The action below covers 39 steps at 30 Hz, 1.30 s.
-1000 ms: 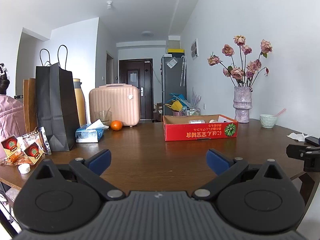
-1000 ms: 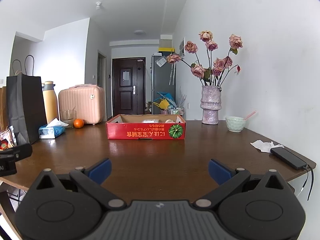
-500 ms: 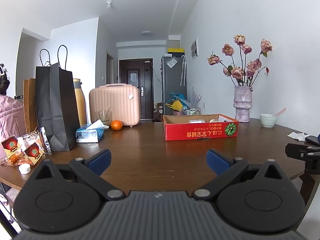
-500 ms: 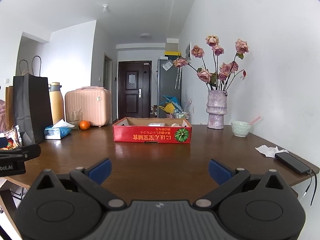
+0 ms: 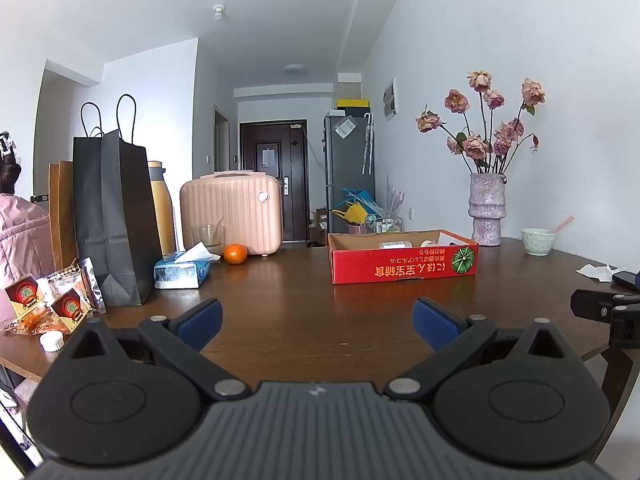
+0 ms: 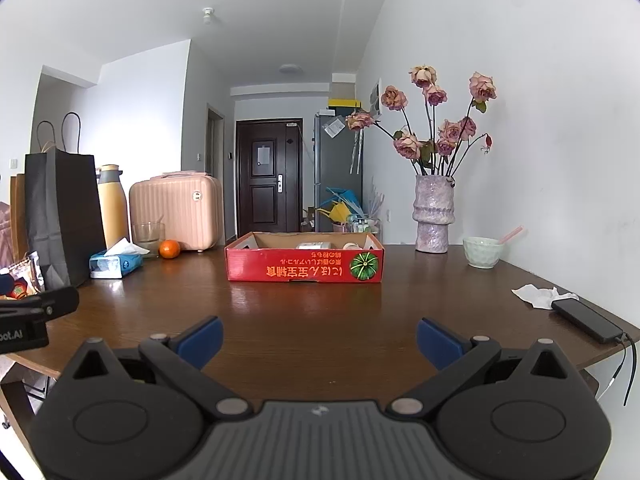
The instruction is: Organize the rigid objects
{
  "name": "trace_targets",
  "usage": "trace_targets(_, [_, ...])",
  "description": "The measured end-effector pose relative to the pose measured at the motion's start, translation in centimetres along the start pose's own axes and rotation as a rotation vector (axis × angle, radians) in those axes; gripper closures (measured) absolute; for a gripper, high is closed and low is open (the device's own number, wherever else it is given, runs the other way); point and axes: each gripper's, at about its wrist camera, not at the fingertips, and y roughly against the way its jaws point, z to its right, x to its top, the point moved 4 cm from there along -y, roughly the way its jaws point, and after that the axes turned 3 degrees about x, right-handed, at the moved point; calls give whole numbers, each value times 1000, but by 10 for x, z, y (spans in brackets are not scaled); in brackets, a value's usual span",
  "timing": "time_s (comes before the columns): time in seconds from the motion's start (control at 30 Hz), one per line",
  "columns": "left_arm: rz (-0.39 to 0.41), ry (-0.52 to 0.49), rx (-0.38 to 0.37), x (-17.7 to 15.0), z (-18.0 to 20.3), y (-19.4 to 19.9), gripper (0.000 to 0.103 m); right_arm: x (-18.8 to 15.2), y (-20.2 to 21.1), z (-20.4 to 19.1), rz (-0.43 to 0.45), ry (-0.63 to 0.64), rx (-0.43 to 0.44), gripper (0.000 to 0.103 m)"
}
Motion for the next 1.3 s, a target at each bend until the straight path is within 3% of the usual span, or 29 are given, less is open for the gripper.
trace_targets(1.3, [-2, -11, -6, -2, -1, -1, 0, -3, -2, 3, -17, -14, -3, 0])
